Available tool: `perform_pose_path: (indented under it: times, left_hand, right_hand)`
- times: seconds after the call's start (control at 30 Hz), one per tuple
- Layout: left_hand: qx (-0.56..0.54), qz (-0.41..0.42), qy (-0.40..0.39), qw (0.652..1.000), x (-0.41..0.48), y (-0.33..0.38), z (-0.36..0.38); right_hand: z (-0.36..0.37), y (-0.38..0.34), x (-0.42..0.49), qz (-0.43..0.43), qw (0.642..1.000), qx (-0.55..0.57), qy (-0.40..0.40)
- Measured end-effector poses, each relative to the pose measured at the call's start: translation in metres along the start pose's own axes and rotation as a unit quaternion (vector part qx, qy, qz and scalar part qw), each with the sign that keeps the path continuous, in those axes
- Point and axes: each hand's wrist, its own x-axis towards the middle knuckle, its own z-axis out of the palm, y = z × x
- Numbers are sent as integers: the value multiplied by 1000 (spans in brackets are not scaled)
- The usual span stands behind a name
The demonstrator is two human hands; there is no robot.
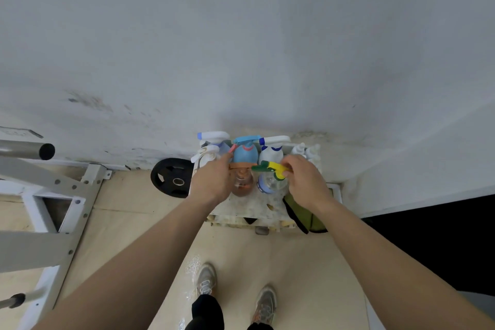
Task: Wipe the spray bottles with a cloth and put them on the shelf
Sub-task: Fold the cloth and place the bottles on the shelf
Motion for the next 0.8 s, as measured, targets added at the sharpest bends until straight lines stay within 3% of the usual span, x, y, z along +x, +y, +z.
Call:
perform_pose_path:
  times: [0.17, 0.4, 0.8]
  left_hand:
    - [99, 22, 22, 995, 17, -2, 5]
    - [26, 22, 56, 998, 10, -6, 13]
    - [0, -3, 66, 998, 4, -2, 14]
  right_hand:
    - [-6, 9, 27, -4, 1000, 9, -2]
    - [-8, 19, 28, -12, 1000, 15, -14]
    - [-10, 28, 28, -3, 1000, 16, -12]
